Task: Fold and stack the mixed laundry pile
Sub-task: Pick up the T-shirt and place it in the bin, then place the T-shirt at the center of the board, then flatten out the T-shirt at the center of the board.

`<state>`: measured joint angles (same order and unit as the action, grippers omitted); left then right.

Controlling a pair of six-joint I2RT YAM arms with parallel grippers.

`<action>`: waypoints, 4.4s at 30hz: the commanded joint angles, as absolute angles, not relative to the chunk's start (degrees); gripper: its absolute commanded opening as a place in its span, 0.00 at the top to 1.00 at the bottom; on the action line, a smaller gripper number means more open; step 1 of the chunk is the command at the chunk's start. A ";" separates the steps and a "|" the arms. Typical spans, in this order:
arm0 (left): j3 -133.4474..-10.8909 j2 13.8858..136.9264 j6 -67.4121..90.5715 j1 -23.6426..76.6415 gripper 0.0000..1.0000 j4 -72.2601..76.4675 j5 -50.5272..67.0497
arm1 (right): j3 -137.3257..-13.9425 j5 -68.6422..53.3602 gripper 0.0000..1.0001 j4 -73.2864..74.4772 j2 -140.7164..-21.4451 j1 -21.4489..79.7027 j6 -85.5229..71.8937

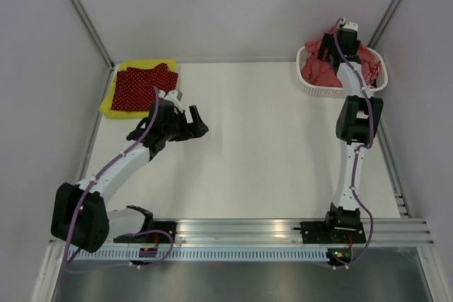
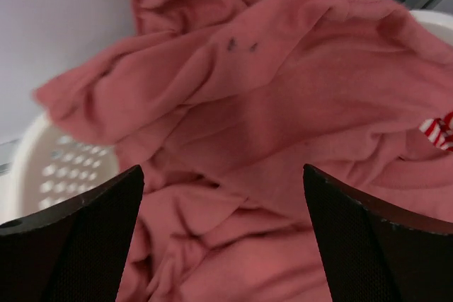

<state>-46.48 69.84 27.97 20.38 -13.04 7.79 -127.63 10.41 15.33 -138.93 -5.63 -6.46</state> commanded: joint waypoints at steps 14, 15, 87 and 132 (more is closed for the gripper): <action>-50.45 74.88 30.41 20.83 0.00 -10.55 7.56 | -129.55 9.76 1.00 6.50 -137.49 -7.47 -5.18; -50.36 74.80 30.58 20.92 0.00 -10.55 7.73 | -129.38 9.23 0.99 6.68 -135.98 -7.47 -5.27; -45.01 89.23 43.16 20.21 0.98 -13.01 -2.20 | -42.97 2.63 0.02 7.03 -76.19 33.84 -18.81; -48.59 56.02 39.37 20.21 0.98 -21.96 -7.46 | -57.02 32.22 1.00 20.80 -68.57 34.98 -17.40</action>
